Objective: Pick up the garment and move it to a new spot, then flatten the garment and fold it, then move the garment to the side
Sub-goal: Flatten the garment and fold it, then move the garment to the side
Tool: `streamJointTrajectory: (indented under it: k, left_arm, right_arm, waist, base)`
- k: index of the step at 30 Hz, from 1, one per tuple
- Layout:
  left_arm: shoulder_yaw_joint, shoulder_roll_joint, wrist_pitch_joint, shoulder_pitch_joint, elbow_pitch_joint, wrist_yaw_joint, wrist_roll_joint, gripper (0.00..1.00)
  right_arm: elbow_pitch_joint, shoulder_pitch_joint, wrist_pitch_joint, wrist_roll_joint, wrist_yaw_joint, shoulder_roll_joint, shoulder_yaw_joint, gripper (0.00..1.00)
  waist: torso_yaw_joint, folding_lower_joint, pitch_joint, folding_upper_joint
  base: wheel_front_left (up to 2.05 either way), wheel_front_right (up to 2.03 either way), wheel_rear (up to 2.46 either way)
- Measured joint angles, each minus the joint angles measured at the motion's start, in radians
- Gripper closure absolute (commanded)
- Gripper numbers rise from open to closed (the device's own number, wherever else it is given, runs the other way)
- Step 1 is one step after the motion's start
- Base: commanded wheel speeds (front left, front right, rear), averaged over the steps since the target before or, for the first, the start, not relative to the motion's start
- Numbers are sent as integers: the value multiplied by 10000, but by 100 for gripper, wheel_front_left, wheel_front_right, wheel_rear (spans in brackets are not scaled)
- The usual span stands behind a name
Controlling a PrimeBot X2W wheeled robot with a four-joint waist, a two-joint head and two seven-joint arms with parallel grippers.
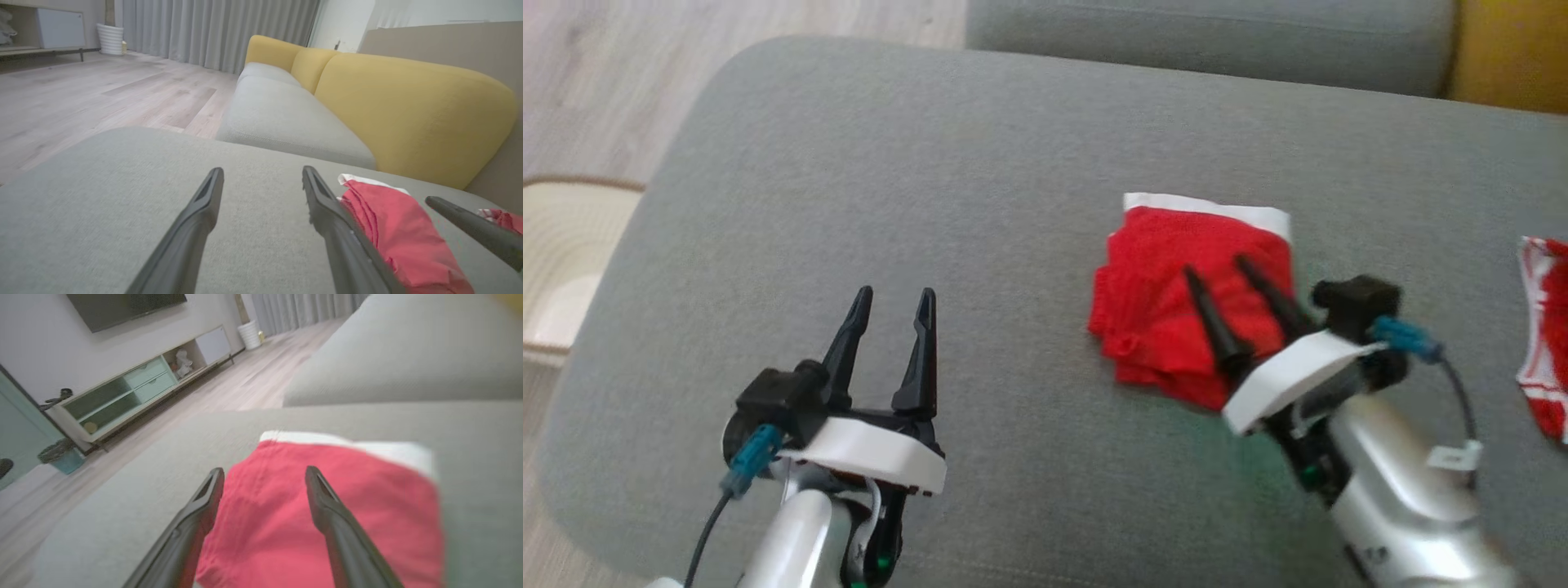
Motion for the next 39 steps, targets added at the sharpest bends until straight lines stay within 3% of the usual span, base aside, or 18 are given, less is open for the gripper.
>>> streamJointTrajectory:
  k: [5,15,20,29,39]
  left_arm:
    - [54,0,0,0,-159,-42,86,0]
    - [31,0,0,28,-360,29,138,0]
    - [33,2,0,308,-155,290,351,0]
    - [59,4,0,541,-98,359,343,0]
    - [-276,4,0,245,-25,265,341,0]
  right_arm:
    - [-815,96,-472,-1900,2,-757,-1137,0]
    - [-2545,2028,-848,-4696,2,-372,-3532,0]
    - [-2800,2590,-934,-5072,2,98,-4159,0]
    - [-2989,2923,-943,-5363,2,309,-4543,0]
    - [-2242,2092,-339,-4571,2,374,-3528,0]
  waist:
    - [-598,0,-212,0]
    - [-1591,0,-426,0]
    - [-1866,0,-441,0]
    - [-1938,0,-310,0]
    - [-1407,0,155,0]
  base:
    - [0,0,0]
    - [0,0,0]
    - [0,0,0]
    - [0,0,0]
    - [0,0,0]
